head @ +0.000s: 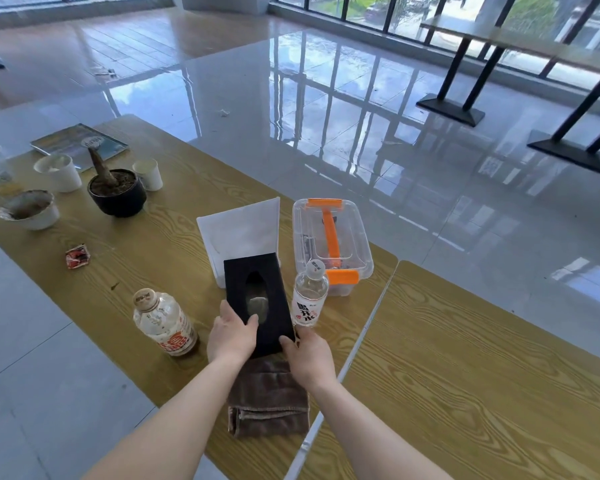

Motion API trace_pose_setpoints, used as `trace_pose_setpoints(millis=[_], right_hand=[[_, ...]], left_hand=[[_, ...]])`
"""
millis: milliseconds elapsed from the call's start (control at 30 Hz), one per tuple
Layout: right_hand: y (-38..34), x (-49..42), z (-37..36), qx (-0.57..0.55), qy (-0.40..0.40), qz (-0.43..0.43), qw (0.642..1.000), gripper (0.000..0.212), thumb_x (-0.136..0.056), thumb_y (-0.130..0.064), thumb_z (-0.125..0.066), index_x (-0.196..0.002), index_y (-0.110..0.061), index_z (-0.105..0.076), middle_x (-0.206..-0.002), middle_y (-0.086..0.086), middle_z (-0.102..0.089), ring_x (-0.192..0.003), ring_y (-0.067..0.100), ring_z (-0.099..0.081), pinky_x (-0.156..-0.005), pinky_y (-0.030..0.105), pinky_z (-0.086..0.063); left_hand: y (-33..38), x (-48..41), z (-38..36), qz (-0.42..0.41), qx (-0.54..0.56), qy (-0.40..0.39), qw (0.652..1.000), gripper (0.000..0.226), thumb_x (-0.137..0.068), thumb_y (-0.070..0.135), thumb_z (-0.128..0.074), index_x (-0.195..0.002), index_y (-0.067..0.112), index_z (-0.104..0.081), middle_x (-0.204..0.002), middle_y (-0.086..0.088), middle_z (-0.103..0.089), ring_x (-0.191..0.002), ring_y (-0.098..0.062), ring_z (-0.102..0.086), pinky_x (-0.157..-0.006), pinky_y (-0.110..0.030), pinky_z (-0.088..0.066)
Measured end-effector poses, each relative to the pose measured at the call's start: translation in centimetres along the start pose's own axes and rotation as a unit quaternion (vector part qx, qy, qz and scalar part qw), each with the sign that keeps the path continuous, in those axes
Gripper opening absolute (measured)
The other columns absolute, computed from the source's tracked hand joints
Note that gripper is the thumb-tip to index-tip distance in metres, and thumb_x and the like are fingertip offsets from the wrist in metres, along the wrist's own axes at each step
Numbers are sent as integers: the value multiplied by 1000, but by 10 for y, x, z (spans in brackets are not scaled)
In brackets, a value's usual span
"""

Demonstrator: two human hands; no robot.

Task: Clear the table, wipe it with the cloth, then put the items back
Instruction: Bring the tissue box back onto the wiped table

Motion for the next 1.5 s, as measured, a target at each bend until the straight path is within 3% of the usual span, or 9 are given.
trace_pose_setpoints(millis=[133, 300, 433, 600, 733, 900, 1133, 1267, 1500], right_hand=[[0, -7, -6, -25, 9, -29, 999, 40, -98, -32, -58, -135, -18, -56, -125, 0, -67, -116, 21, -61, -93, 30, -50], [4, -5, -4, -77, 23, -62, 995, 37, -94, -30, -64, -129, -20, -62, -118, -5, -68, -113, 16, -62, -92, 27, -50], [9, 7, 2, -121, 27, -65, 990, 28, -94, -29, -65, -122, -25, -65, -103, -17, -66, -96, 2, -61, -77, 15, -46], [17, 30, 11, -133, 19, -53, 990, 12, -91, -31, -67, -100, -38, -69, -92, -20, -72, -90, -1, -66, -82, 25, -56], [15, 48, 19, -131, 20, -26, 991, 13, -89, -31, -69, -95, -43, -67, -86, -24, -71, -86, -8, -65, -70, 10, -51], [19, 74, 27, -139, 14, -3, 990, 25, -85, -34, -71, -110, -35, -73, -93, -23, -74, -89, -5, -67, -82, 26, -58], [43, 121, 50, -128, -4, 30, 991, 19, -81, -30, -75, -99, -35, -73, -88, -21, -74, -84, -6, -67, -78, 18, -56], [69, 145, 63, -114, -9, 27, 993, 21, -79, -35, -75, -99, -30, -73, -87, -18, -74, -84, -7, -67, -80, 20, -56], [127, 179, 110, -141, 3, 14, 990, 31, -79, -56, -71, -107, -47, -63, -102, -13, -68, -92, 1, -66, -83, 29, -57]], left_hand=[[0, -11, -1, 41, 16, -6, 999, 53, -95, 45, -53, -132, 11, -40, -128, -14, -59, -111, -36, -59, -84, -44, -51], [-1, -10, 2, 37, -12, 7, 999, 45, -92, 45, -57, -119, 10, -46, -117, -13, -63, -101, -36, -62, -79, -45, -54], [-2, 1, 3, 30, -23, 15, 999, 46, -90, 47, -58, -117, 11, -48, -114, -11, -64, -97, -35, -63, -74, -42, -54], [-6, 25, 6, 20, -12, 32, 999, 47, -88, 46, -60, -119, 12, -50, -109, -9, -66, -93, -33, -64, -68, -37, -49], [-11, 46, 13, 21, 7, 50, 999, 50, -87, 46, -61, -122, 12, -50, -109, -8, -66, -95, -33, -64, -70, -36, -47], [-13, 81, 18, 6, 26, 72, 997, 45, -88, 45, -62, -119, 14, -51, -103, -5, -66, -89, -29, -63, -68, -35, -46], [-31, 150, 3, 9, 60, 113, 992, 53, -86, 44, -66, -125, 13, -48, -104, -4, -66, -90, -26, -64, -68, -35, -49], [-31, 185, -12, -2, 61, 114, 992, 43, -83, 43, -67, -113, 19, -49, -93, 2, -64, -82, -23, -64, -69, -40, -56], [-4, 248, -61, -65, 44, 84, 993, 33, -81, 45, -67, -106, 28, -55, -88, 9, -68, -80, -18, -65, -71, -36, -55]])
Point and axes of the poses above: each hand's wrist, its own x-axis away from the middle knuckle, its own z-axis out of the back of the hand, y = z × x, the point moved 5 cm from there along -x, towards the middle knuckle
